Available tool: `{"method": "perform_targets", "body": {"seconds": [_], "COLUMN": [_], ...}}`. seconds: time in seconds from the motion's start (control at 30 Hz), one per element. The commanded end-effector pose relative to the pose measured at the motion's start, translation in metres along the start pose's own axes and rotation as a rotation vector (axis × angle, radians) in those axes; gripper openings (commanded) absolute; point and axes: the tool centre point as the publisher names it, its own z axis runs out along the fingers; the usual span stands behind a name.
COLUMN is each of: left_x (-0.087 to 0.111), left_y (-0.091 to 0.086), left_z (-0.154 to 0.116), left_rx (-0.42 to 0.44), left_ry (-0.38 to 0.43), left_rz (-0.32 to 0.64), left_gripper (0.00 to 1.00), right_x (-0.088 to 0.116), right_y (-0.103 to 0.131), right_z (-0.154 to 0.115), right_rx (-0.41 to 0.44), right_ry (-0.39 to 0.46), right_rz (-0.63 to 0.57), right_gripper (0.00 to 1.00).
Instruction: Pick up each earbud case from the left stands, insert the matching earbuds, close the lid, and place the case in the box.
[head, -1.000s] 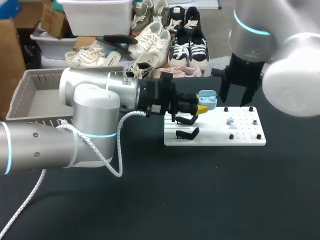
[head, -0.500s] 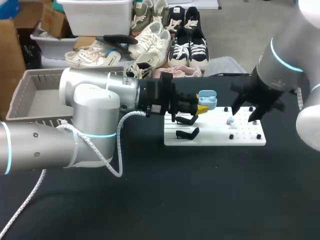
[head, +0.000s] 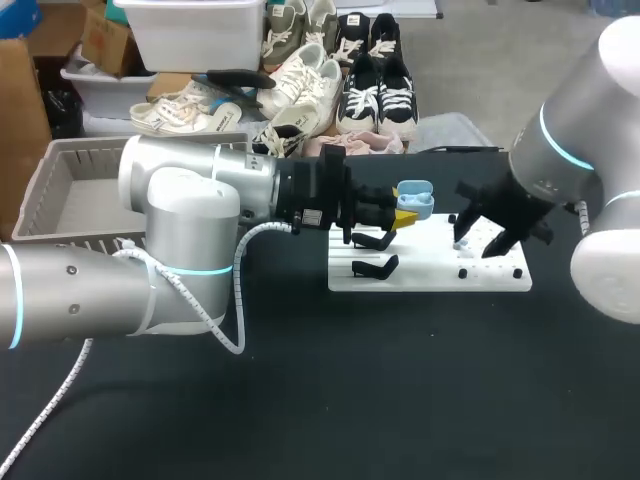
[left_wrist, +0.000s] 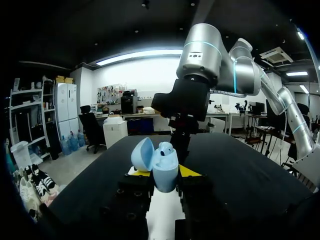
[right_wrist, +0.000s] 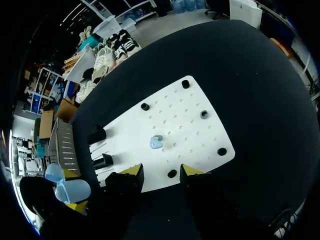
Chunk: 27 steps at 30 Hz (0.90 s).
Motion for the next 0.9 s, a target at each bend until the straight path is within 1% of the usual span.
{"method": "perform_targets", "body": {"seconds": [0.03, 0.07, 0.23, 0.3, 0.43, 0.7, 0.9], "left_x": [0.000, 0.000, 0.000, 0.000, 0.000, 0.000, 0.000], "left_y": [-0.002, -0.002, -0.002, -0.002, -0.002, -0.002, -0.002], "left_z": [0.000, 0.000, 0.000, 0.000, 0.000, 0.000, 0.000], "left_rx": [-0.005, -0.005, -0.005, -0.005, -0.005, -0.005, -0.005], "left_ry": [-0.001, -0.001, -0.001, -0.001, -0.001, -0.001, -0.001], "left_rz": [0.001, 0.001, 0.001, 0.001, 0.001, 0.001, 0.001], "left_gripper": [0.00, 0.00, 0.00, 0.00, 0.00, 0.00, 0.00], "right_x": [-0.005, -0.005, -0.007, -0.006, -0.004, -0.003, -0.005], "right_y": [0.003, 0.005, 0.010, 0.014, 0.019, 0.020, 0.017], "right_z": [0.008, 0.009, 0.016, 0.017, 0.021, 0.027, 0.027], "right_rx": [0.002, 0.015, 0.016, 0.012, 0.035, 0.041, 0.036], "right_ry": [0.011, 0.008, 0.007, 0.006, 0.001, 0.010, 0.010], "right_rz": [0.053, 0.060, 0.084, 0.085, 0.085, 0.094, 0.105], "right_gripper": [0.43, 0.43, 0.44, 0.44, 0.44, 0.42, 0.43]}}
